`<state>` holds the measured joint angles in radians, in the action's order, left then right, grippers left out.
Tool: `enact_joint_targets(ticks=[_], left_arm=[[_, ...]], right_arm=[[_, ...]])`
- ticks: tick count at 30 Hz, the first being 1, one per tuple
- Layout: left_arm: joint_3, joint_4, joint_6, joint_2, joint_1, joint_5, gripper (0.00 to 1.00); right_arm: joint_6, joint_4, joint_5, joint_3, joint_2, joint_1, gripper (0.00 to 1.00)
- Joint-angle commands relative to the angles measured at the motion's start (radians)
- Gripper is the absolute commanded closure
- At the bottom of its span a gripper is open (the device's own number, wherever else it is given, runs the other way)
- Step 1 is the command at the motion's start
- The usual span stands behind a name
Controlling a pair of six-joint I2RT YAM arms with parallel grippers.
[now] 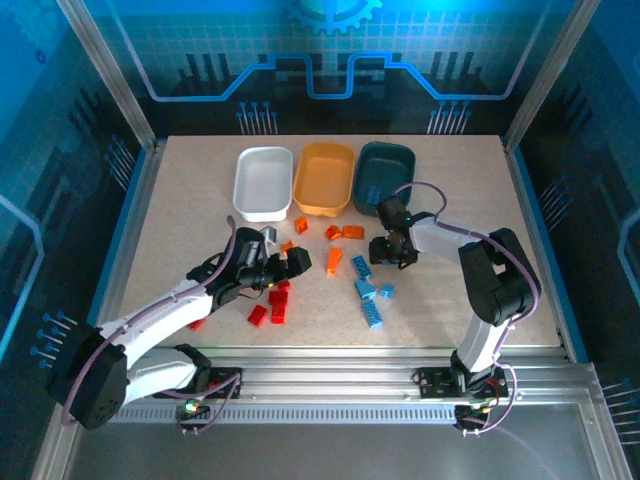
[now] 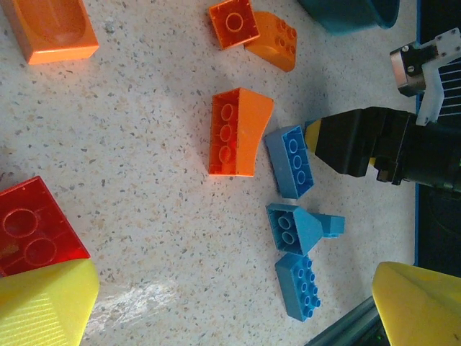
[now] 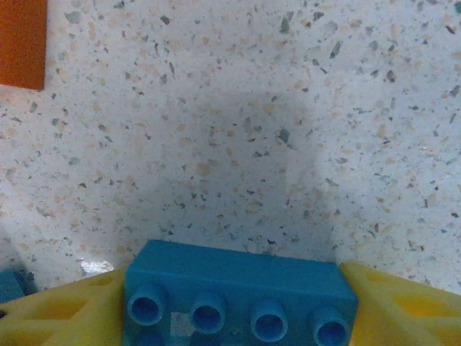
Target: Sort the legos into containers by color
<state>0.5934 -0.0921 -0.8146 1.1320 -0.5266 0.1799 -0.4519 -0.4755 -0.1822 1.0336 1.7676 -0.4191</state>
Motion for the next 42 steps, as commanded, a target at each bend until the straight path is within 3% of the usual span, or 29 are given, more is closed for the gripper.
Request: enact_joint_targets(ticks=[1, 6, 14, 19, 30, 36, 42], left_arm=[[-0.001, -0.011, -0.009, -0.018, -0.005, -0.019, 0.01], [0.010, -0.022, 0.003, -0.015, -0.005, -0.023, 0.01], [0.065, -0.118, 0.056, -0.034, 0.005, -0.096, 0.01], [0.084, -0.143, 0.052, -0.039, 0.056, -0.094, 0.01], [0.112, -0.169, 0.054, -0.001, 0.120, -0.042, 0.01], [0.120, -0.160, 0.059, 0.020, 0.122, -0.039, 0.01], [0.127, -0.156, 0.060, 0.039, 0.123, -0.033, 0.01]], right_arm=[[-0.008, -0.017, -0.026, 0.005, 0.015, -0.012, 0.41], [-0.007, -0.017, -0.044, -0.003, -0.025, -0.012, 0.49], [0.070, -0.083, -0.131, 0.160, -0.122, -0.002, 0.50], [0.148, -0.083, -0.140, 0.355, -0.001, 0.032, 0.50], [0.235, -0.208, -0.134, 0.856, 0.418, 0.097, 0.47], [0.249, -0.235, -0.082, 0.939, 0.515, 0.105, 0.41], [0.266, -0.234, -0.013, 0.944, 0.529, 0.100, 0.24]])
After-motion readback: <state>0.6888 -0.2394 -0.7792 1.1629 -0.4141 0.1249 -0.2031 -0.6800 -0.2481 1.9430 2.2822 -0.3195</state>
